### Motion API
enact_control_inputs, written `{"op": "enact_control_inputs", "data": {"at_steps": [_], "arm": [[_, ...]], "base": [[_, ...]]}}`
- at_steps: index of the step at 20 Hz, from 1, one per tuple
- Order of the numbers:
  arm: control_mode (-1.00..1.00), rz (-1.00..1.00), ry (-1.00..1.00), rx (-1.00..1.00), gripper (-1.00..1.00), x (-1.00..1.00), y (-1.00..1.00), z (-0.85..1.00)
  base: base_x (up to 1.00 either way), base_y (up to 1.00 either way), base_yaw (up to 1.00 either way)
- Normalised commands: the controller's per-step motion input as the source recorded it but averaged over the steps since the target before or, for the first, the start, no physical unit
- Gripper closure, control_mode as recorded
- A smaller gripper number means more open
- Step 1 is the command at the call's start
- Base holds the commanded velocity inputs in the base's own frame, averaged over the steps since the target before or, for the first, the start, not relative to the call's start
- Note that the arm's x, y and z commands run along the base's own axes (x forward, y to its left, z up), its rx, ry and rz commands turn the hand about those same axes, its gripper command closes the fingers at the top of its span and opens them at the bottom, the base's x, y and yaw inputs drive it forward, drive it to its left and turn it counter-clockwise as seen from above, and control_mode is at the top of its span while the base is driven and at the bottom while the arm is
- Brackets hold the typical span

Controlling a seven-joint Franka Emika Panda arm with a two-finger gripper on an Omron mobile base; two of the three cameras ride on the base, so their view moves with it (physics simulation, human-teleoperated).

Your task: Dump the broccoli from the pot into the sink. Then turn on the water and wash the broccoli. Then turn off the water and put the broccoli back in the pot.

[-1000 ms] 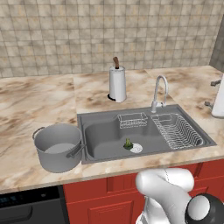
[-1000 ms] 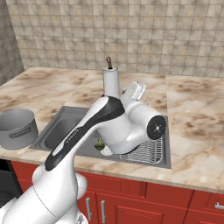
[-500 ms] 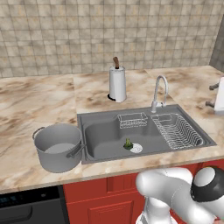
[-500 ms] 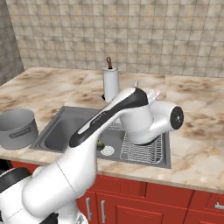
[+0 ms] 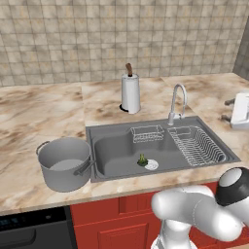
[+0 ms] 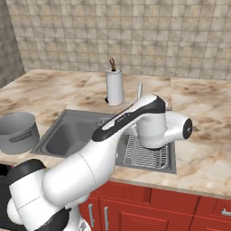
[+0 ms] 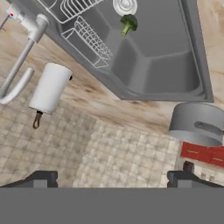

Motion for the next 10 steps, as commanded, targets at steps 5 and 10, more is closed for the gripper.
{"op": "enact_control_inputs", "data": {"at_steps": [5, 10], "arm": [[-1.0, 0.0, 0.15, 0.09, -1.0, 0.36, 0.0, -0.11], [-1.0, 0.0, 0.2, 0.05, -1.0, 0.39, 0.0, -0.18]], "base": [[0.0, 0.0, 0.0], [0.0, 0.0, 0.0]]}}
